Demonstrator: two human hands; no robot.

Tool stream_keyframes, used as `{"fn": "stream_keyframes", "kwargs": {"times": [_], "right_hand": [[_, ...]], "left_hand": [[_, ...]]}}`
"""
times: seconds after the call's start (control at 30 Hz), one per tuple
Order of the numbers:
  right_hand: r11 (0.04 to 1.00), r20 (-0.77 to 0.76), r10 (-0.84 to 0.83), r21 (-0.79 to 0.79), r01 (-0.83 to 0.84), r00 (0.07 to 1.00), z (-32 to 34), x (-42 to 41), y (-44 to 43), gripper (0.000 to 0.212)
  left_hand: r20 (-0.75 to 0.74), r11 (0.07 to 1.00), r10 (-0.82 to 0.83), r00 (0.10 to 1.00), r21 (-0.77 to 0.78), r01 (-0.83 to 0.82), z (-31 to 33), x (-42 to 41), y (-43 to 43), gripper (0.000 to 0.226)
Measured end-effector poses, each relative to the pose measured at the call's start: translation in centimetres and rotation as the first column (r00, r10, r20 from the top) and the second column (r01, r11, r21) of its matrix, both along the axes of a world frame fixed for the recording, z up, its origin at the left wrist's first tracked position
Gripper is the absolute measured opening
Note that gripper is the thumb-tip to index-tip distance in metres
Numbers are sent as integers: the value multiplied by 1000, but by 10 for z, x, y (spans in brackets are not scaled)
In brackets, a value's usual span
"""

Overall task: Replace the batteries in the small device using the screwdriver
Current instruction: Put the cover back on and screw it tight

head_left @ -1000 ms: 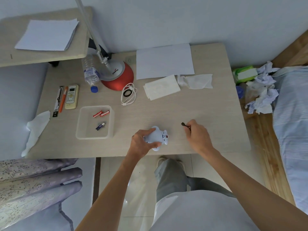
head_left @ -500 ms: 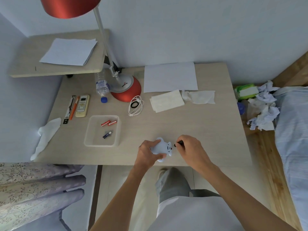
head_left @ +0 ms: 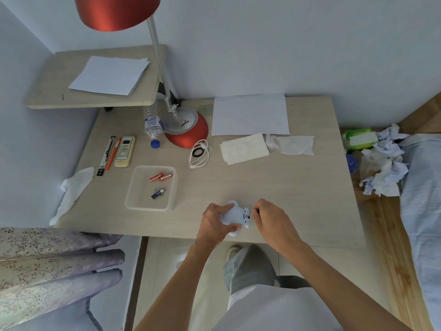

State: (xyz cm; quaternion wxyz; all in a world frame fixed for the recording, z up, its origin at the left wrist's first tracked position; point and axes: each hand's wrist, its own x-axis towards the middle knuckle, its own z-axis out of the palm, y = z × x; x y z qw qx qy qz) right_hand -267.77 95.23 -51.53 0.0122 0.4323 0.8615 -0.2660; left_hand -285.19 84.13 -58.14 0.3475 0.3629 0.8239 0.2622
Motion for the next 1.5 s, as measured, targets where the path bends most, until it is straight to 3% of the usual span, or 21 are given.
{"fn": "stream_keyframes", "kwargs": {"times": [0.1, 0.2, 0.33, 0.7, 0.93, 1.17, 1.37, 1.5], "right_hand": [[999, 140, -20, 38, 15, 990, -1, 1, 0, 36], [999, 203, -1, 34, -6, 979, 0, 0, 3, 35], [997, 173, 80, 7, -83, 982, 6, -4, 5, 22], [989, 86, 140, -66, -135, 986, 2, 1, 16, 18], [991, 156, 101, -101, -86, 983, -15, 6, 22, 40], [982, 28, 173, -78, -170, 985, -10, 9, 23, 17], [982, -6, 166, -86, -166, 986, -15, 10, 23, 10], [987, 69, 147, -74, -142, 987, -20, 9, 25, 26]], "left_hand": [[9, 1000, 2, 1000, 0, -2, 0, 2, 0, 81], [28, 1000, 5, 1000, -5, -5, 0, 2, 1, 81], [6, 1000, -15, 1000, -4, 15, 1, 3, 4, 81], [-36, 997, -65, 997, -44, 63, 9, 3, 10, 81], [-21, 998, -49, 999, -42, 48, 10, 3, 10, 84], [-25, 998, -52, 998, -33, 51, 6, 1, 10, 86], [-28, 998, -47, 999, -31, 46, 4, 1, 9, 87], [-34, 998, -34, 999, -44, 32, 3, 3, 10, 87]]}}
